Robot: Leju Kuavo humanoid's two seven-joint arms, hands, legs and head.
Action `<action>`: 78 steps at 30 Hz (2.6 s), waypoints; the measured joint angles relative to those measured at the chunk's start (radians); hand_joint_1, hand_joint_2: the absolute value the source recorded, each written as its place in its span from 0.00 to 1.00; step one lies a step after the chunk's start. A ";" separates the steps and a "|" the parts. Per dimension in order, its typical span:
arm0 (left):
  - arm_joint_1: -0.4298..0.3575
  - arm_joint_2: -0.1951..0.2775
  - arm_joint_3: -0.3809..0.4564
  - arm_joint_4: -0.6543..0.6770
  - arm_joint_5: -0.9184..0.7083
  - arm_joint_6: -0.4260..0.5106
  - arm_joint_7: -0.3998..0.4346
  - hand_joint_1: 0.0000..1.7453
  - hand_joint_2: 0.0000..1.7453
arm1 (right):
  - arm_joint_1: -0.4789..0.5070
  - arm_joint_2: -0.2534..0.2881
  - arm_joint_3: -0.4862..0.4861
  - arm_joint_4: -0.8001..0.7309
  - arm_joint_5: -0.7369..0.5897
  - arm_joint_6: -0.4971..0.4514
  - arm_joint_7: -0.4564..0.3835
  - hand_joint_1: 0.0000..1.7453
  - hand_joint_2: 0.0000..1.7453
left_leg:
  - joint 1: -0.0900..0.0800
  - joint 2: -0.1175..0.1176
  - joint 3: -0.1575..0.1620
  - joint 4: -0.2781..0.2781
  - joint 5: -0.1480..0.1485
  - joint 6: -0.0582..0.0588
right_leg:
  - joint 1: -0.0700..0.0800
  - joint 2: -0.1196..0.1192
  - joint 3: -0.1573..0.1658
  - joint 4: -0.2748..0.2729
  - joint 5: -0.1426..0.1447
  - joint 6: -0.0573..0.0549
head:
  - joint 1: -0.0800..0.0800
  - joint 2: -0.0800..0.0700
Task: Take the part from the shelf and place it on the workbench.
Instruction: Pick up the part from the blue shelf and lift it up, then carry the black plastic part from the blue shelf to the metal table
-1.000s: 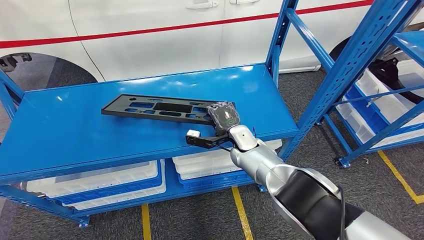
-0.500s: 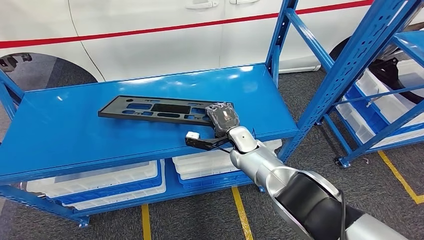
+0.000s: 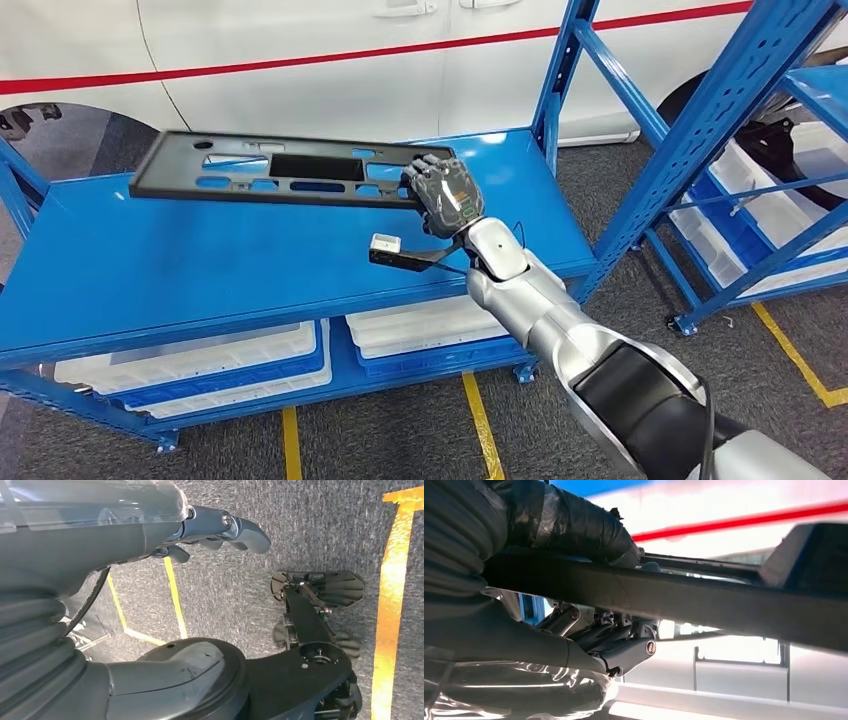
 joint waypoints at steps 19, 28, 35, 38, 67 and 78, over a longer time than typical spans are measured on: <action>0.014 -0.004 0.021 0.000 0.006 0.004 -0.010 0.00 1.00 | 0.030 -0.121 -0.048 -0.254 -0.078 0.100 -0.041 1.00 1.00 | 0.015 -0.003 -0.112 0.327 -0.196 -0.062 | -0.007 0.001 -0.026 -0.091 0.130 -0.043 | 0.000 0.000; 0.018 -0.008 0.022 0.000 0.002 0.013 -0.002 0.00 1.00 | 0.040 -0.178 -0.079 -0.352 -0.140 0.152 -0.070 1.00 1.00 | -0.008 0.004 0.033 0.043 -0.070 -0.013 | -0.006 -0.003 -0.054 -0.098 0.158 -0.002 | -0.001 0.000; 0.021 -0.011 0.022 0.000 0.002 0.014 -0.001 0.00 1.00 | 0.054 -0.197 -0.088 -0.373 -0.149 0.163 -0.074 1.00 1.00 | -0.007 0.008 -0.075 0.055 0.007 -0.003 | -0.006 -0.004 -0.045 0.131 0.017 0.010 | -0.001 0.000; 0.021 -0.013 0.022 0.000 0.002 0.015 -0.002 0.00 1.00 | 0.059 -0.206 -0.092 -0.404 -0.173 0.192 -0.081 1.00 1.00 | -0.009 0.008 -0.112 0.075 0.028 -0.015 | 0.000 -0.004 0.092 -0.050 0.026 -0.004 | -0.001 0.000; 0.040 -0.016 0.072 0.001 0.051 0.019 -0.039 0.00 1.00 | 0.225 -0.364 -0.169 -0.722 -0.344 0.363 -0.116 1.00 1.00 | -0.017 0.002 -0.107 0.058 0.034 -0.002 | 0.001 -0.009 0.025 0.079 0.035 -0.007 | -0.002 0.000; 0.050 -0.019 0.084 0.003 0.063 0.016 -0.043 0.00 1.00 | 0.196 -0.383 -0.214 -0.665 -0.371 0.389 -0.125 1.00 1.00 | -0.003 -0.004 -0.187 0.281 -0.124 -0.058 | 0.002 -0.021 0.084 -0.160 0.093 -0.059 | -0.002 0.000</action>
